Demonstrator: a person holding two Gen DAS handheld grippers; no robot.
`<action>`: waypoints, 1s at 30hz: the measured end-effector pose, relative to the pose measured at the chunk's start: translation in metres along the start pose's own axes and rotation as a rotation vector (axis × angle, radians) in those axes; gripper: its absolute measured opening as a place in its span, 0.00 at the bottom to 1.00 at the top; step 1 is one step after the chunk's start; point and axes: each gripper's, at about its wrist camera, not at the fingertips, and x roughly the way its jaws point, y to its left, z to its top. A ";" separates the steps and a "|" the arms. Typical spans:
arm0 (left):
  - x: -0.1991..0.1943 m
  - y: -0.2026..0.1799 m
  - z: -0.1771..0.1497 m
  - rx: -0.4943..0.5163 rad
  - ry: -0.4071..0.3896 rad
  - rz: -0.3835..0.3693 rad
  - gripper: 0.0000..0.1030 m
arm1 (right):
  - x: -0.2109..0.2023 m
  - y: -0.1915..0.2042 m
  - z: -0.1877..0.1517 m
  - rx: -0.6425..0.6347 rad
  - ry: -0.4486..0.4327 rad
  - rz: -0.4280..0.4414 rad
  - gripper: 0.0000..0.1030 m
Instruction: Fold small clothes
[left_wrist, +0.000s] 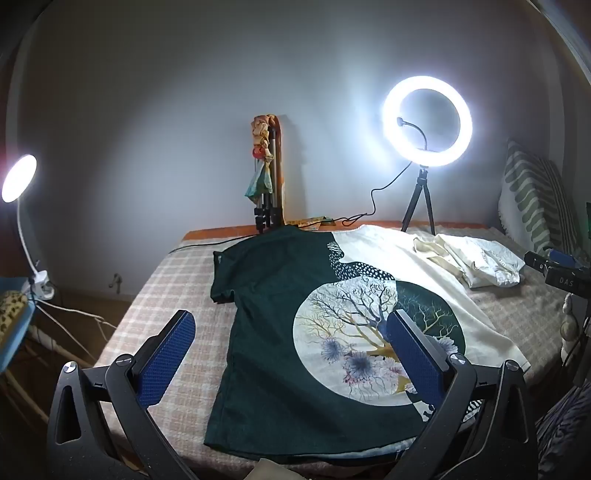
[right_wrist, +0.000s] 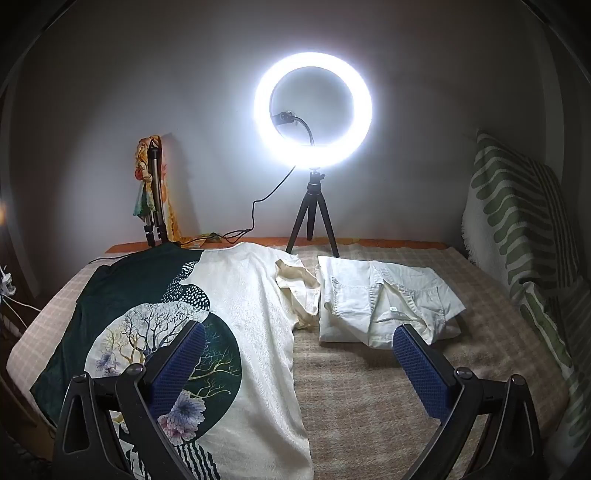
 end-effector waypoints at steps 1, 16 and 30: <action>0.000 0.000 0.000 0.000 0.000 0.000 0.99 | 0.000 0.000 0.000 0.000 0.000 0.000 1.00; 0.000 0.000 -0.001 -0.001 0.000 -0.001 0.99 | 0.002 0.000 0.002 -0.005 -0.001 0.001 1.00; 0.001 0.002 -0.004 -0.002 0.000 0.005 0.99 | 0.000 0.006 0.003 -0.014 -0.003 0.006 1.00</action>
